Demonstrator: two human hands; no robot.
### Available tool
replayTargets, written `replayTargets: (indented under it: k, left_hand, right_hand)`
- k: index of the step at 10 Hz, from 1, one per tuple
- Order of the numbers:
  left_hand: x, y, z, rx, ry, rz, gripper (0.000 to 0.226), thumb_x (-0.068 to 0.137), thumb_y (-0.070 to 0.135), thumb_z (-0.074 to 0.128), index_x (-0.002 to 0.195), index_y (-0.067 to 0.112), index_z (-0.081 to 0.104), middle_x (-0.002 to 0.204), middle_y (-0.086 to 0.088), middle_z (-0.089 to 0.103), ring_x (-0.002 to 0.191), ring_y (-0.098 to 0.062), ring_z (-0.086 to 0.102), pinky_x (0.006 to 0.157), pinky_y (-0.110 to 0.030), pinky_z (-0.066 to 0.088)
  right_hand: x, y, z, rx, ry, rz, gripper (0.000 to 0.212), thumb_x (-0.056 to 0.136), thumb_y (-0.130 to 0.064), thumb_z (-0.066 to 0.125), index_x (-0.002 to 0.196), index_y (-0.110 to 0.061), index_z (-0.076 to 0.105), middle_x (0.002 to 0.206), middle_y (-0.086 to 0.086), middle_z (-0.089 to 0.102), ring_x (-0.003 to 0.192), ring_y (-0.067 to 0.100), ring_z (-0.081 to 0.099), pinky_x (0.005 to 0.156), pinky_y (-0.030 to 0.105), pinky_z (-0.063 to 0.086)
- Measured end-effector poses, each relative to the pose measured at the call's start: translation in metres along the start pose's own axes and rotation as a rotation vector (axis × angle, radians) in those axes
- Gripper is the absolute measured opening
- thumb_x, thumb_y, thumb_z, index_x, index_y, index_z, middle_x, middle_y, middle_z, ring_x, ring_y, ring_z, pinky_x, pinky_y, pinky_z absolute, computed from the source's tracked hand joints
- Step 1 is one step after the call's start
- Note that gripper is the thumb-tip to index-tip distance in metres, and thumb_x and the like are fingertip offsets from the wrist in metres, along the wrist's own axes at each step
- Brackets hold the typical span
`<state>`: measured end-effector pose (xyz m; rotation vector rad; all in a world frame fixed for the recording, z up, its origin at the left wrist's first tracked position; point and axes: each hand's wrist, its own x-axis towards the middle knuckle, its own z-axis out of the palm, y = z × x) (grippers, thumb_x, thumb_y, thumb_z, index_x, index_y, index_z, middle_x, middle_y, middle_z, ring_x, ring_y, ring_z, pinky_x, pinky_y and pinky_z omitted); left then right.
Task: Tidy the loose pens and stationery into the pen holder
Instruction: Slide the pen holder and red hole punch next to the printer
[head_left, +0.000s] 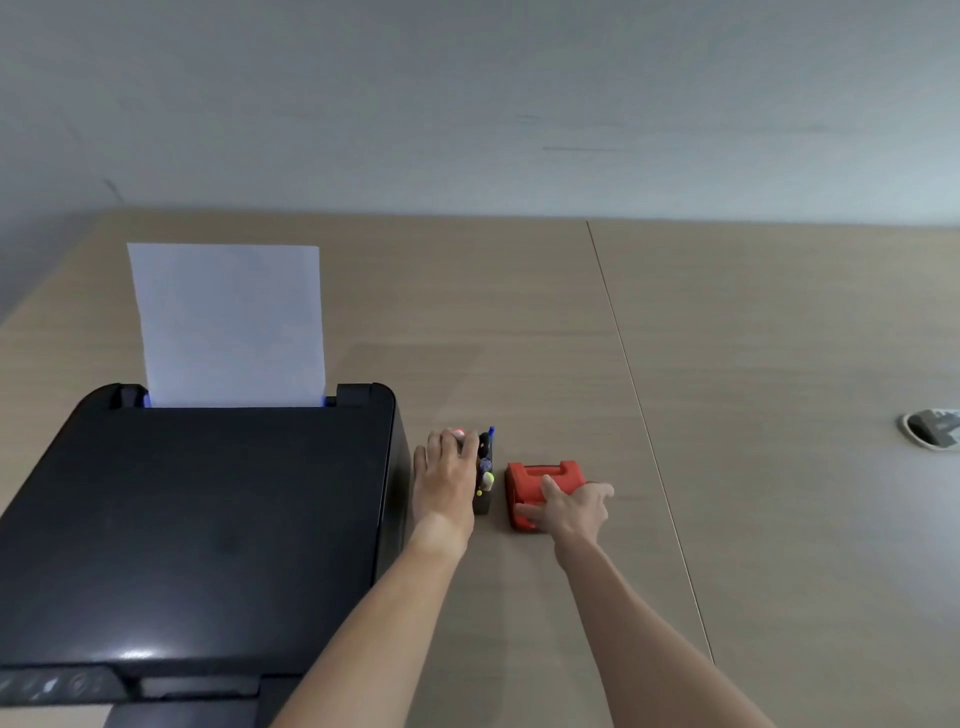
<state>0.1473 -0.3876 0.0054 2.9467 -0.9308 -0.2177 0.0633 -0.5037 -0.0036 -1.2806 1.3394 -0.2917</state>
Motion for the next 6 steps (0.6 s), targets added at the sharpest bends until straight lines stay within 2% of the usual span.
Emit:
replayTargets:
  k: [3,4,5,6]
  left_hand:
    - [0.007,0.003,-0.002,0.019,0.006,-0.003,0.085,0.068,-0.008,0.066,0.141,0.008,0.026,0.141,-0.018,0.036,0.133,-0.034,0.031,0.11,-0.041,0.03]
    - [0.006,0.002,-0.005,0.026,-0.011,-0.001,0.088,0.068,-0.007,0.068,0.143,0.009,0.024,0.144,-0.02,0.032,0.136,-0.035,0.029,0.112,-0.041,0.028]
    - [0.001,-0.001,-0.009,0.021,-0.019,-0.013,0.096,0.066,-0.008,0.07,0.146,0.013,0.021,0.15,-0.024,0.021,0.136,-0.038,0.027,0.113,-0.042,0.028]
    - [-0.012,0.001,-0.016,-0.015,0.005,-0.042,0.103,0.062,-0.013,0.068,0.147,0.018,0.018,0.152,-0.026,0.015,0.13,-0.039,0.031,0.109,-0.043,0.033]
  right_hand:
    - [0.01,-0.005,0.006,0.016,-0.017,-0.005,0.037,0.089,-0.006,0.064,0.109,-0.006,0.033,0.106,0.019,0.047,0.044,0.032,0.067,0.037,0.031,0.053]
    - [0.007,-0.003,0.007,-0.019,0.004,-0.005,0.044,0.085,-0.013,0.07,0.108,-0.006,0.033,0.103,0.017,0.048,0.066,0.041,0.07,0.051,0.045,0.06]
    - [0.008,0.002,0.006,-0.056,-0.006,-0.001,0.056,0.079,-0.033,0.074,0.107,-0.014,0.03,0.101,0.017,0.048,0.089,0.048,0.065,0.071,0.058,0.058]
    - [-0.002,0.014,-0.008,-0.04,-0.038,0.047,0.063,0.089,-0.047,0.057,0.13,-0.013,0.023,0.11,0.022,0.051,0.056,0.036,0.07,0.053,0.04,0.058]
